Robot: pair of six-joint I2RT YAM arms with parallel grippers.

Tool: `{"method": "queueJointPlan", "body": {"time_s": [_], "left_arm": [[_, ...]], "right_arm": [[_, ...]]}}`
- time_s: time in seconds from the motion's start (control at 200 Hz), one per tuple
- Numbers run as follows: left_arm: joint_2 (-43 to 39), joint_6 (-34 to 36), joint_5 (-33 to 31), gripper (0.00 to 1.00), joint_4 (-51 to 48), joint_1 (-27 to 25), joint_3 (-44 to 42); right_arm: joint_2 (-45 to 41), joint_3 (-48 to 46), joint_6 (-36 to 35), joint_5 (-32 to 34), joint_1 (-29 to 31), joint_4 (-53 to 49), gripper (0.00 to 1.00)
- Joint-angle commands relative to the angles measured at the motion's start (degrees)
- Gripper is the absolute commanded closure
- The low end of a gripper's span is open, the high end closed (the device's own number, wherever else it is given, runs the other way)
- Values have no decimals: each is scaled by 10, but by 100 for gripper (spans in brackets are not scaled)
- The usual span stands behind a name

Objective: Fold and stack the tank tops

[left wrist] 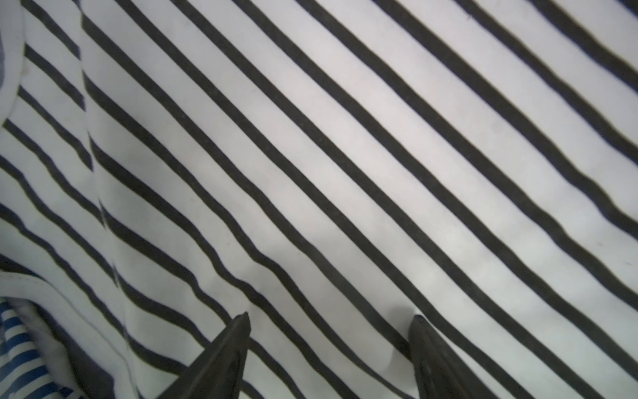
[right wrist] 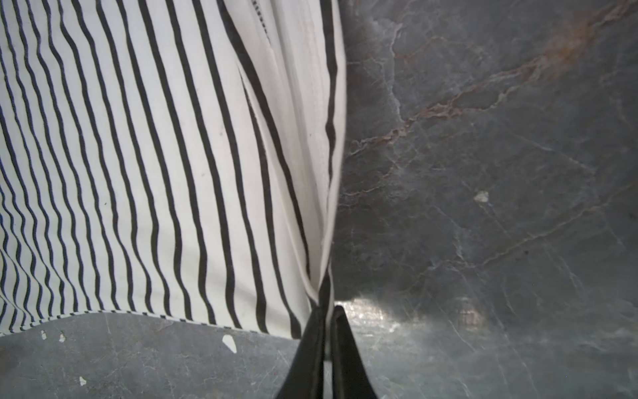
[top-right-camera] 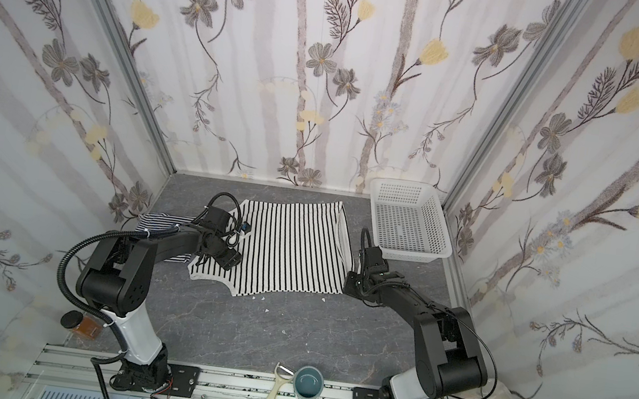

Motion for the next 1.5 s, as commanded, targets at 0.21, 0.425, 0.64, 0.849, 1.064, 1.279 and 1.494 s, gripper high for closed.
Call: {"method": "queueJointPlan", "body": {"time_s": [0.21,0.425,0.64,0.849,1.064,1.279,1.494], "left_arm": [[20,40,-88,26,-62,9,7],[-20,7,-58,24,-68,-18,26],[-33,-30,-34,23,-68,-79,29],[9,-57,-8,24,-68,-112,50],[42,-65,8,24,-68,-135,56],[27,-57,23,24,-68,-163,30],[8,-40,8,24,-68,-170,3]], "right_arm": [[-58,-1,51,164,28,-44,69],[15,104,38,144,74,-32,68],[145,258,6,84,86,-23,66],[269,414,-13,34,90,-40,65],[360,504,-11,20,76,-56,65],[396,537,-7,57,55,-96,65],[403,535,-17,112,28,-136,65]]}}
